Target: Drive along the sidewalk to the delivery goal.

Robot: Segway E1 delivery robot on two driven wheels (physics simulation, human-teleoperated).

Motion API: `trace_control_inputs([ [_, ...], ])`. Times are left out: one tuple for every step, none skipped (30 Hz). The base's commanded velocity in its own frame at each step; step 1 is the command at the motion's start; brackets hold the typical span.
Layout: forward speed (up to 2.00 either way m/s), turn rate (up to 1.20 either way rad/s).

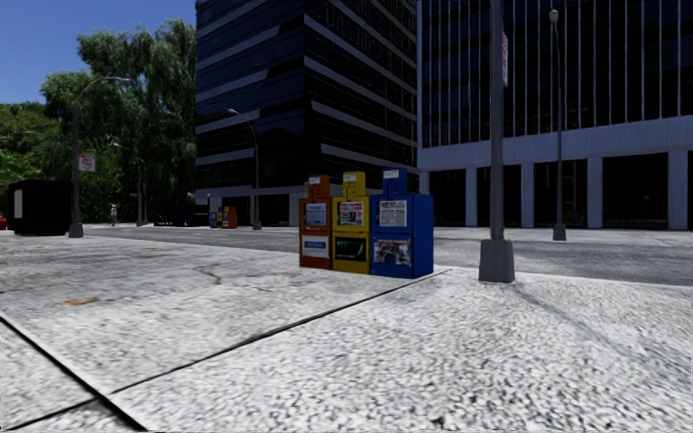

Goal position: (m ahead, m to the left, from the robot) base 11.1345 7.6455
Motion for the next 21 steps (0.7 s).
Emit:
trace_control_inputs([
  [2.00, 0.54],
  [2.00, 0.54],
  [2.00, 0.54],
  [2.00, 0.54],
  [2.00, 0.54],
  [2.00, 0.54],
  [2.00, 0.54],
  [2.00, 0.54],
  [2.00, 0.54],
  [2.00, 0.54],
  [2.00, 0.54],
  [2.00, 0.54],
  [2.00, 0.54],
  [2.00, 0.54],
  [2.00, 0.54],
  [2.00, 0.54],
  [2.00, 0.55],
  [2.00, 0.55],
  [2.00, 0.55],
  [2.00, 0.55],
  [2.00, 0.55],
])
